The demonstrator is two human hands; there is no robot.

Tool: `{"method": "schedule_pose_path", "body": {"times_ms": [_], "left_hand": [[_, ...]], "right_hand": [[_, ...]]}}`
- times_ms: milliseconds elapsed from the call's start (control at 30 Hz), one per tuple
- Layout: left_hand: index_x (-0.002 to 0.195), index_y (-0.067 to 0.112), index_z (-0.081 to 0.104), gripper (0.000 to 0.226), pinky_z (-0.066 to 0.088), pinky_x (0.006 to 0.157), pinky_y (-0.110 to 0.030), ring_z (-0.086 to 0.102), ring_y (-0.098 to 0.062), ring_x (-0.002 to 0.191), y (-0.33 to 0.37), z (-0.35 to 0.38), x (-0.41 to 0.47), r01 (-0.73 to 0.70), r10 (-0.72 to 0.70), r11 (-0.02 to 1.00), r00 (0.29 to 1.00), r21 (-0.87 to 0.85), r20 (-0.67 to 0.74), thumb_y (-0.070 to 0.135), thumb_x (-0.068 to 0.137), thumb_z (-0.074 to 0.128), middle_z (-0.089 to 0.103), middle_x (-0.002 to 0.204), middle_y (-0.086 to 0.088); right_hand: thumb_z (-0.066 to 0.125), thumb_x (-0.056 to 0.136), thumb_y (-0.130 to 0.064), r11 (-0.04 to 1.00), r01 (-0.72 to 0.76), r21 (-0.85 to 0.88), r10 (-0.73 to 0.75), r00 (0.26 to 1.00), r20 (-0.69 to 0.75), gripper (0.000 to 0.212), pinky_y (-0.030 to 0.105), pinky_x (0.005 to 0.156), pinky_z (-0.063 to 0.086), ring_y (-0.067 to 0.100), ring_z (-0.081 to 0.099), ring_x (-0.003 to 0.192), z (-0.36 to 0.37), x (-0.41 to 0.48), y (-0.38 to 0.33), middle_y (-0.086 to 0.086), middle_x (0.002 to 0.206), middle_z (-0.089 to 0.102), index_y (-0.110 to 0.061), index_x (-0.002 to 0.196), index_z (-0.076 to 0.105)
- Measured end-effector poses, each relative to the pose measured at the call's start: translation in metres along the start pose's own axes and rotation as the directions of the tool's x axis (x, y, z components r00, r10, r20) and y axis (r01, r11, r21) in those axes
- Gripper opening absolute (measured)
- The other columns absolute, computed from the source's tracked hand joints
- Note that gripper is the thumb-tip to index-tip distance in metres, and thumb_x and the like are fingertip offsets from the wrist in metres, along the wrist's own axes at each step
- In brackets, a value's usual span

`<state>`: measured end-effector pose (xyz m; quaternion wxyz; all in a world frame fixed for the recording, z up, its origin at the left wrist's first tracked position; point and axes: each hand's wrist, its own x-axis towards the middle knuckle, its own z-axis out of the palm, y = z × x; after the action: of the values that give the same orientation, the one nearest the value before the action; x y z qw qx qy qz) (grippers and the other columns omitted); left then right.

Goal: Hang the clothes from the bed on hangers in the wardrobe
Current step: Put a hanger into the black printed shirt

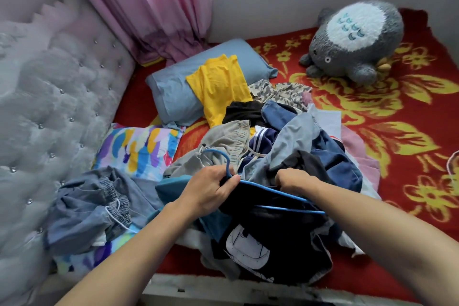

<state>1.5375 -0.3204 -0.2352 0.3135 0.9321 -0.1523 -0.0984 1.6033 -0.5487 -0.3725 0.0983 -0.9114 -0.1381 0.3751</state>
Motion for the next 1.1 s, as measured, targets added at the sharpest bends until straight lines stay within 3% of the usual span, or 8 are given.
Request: {"method": "schedule_pose_path", "body": {"times_ms": [200,300,433,567,667,800,933,1100], "left_hand": [[0.077,0.017,0.06,0.024,0.046,0.073,-0.041,0.057,-0.015,0.072,-0.029,-0.01,0.014,0.175,-0.178,0.983,0.981,-0.051,-0.073,0.035,0.09,0.051,0.062,0.072,0.0],[0.079,0.02,0.06,0.02,0.047,0.076,-0.042,0.058,-0.018,0.075,-0.029,-0.005,0.027,0.201,-0.2,0.979,0.979,0.035,-0.028,0.034,0.093,0.053,0.063,0.076,0.001],[0.083,0.017,0.063,0.019,0.046,0.076,-0.039,0.059,-0.019,0.078,-0.019,-0.003,0.043,0.166,-0.166,0.985,0.986,0.038,0.009,0.03,0.094,0.054,0.063,0.077,0.002],[0.091,0.013,0.065,0.012,0.045,0.074,-0.035,0.06,-0.017,0.079,0.006,-0.012,0.058,0.071,-0.074,0.995,0.997,-0.065,-0.037,0.022,0.093,0.059,0.066,0.08,-0.003],[0.092,0.015,0.062,0.002,0.042,0.07,-0.024,0.055,-0.003,0.077,0.019,-0.018,0.06,-0.008,0.006,0.997,1.0,-0.079,-0.028,0.015,0.092,0.06,0.06,0.079,0.009],[0.095,0.029,0.058,0.032,0.037,0.077,-0.006,0.055,0.01,0.088,0.016,-0.03,0.051,-0.079,0.078,0.994,0.997,-0.07,-0.015,-0.002,0.085,0.058,0.059,0.091,0.023],[0.077,0.037,0.053,0.039,0.038,0.067,-0.026,0.056,-0.011,0.073,-0.04,-0.046,0.029,0.118,-0.119,0.992,0.993,0.05,0.017,-0.001,0.084,0.058,0.06,0.075,0.007],[0.068,0.036,0.052,0.038,0.036,0.058,-0.02,0.048,-0.005,0.062,-0.066,-0.046,0.009,0.17,-0.17,0.985,0.985,0.025,-0.029,0.004,0.087,0.06,0.054,0.062,0.011]], "right_hand": [[0.059,0.073,-0.01,0.934,-0.139,0.33,0.216,0.953,-0.211,0.024,0.03,0.064,0.054,0.016,0.066,0.071,-0.041,-0.042,0.089,-0.003,0.073,0.069,-0.031,0.065,0.064],[0.056,0.079,0.003,0.813,-0.097,0.574,0.29,0.923,-0.254,0.027,0.018,0.043,0.043,0.009,0.055,0.047,-0.056,-0.068,0.097,0.004,0.063,0.062,-0.021,0.074,0.066],[0.053,0.082,0.004,0.7,0.016,0.714,0.276,0.916,-0.291,0.021,0.022,0.047,0.051,0.015,0.058,0.05,-0.076,-0.092,0.085,0.009,0.069,0.064,-0.009,0.087,0.069],[0.054,0.081,-0.001,0.734,0.156,0.661,0.087,0.944,-0.319,0.032,0.02,0.055,0.049,0.01,0.056,0.061,-0.087,-0.103,0.05,0.001,0.085,0.066,-0.019,0.103,0.069],[0.064,0.083,-0.016,0.894,0.223,0.388,-0.059,0.918,-0.392,0.034,0.01,0.059,0.039,0.003,0.055,0.067,-0.086,-0.106,0.023,-0.009,0.093,0.065,-0.029,0.114,0.066],[0.061,0.088,-0.043,0.978,0.207,0.006,-0.176,0.848,-0.5,0.02,0.03,0.064,0.041,0.017,0.063,0.087,-0.075,-0.107,0.0,-0.004,0.09,0.07,-0.027,0.096,0.071],[0.054,0.092,-0.046,0.989,0.12,-0.083,-0.145,0.728,-0.67,0.025,0.034,0.07,0.047,0.019,0.063,0.094,-0.085,-0.112,0.016,-0.005,0.094,0.07,-0.027,0.091,0.07],[0.048,0.088,-0.058,1.0,0.009,-0.009,-0.012,0.794,-0.608,0.028,0.032,0.07,0.042,0.019,0.058,0.099,-0.093,-0.113,0.043,-0.005,0.094,0.063,-0.035,0.092,0.063]]}}
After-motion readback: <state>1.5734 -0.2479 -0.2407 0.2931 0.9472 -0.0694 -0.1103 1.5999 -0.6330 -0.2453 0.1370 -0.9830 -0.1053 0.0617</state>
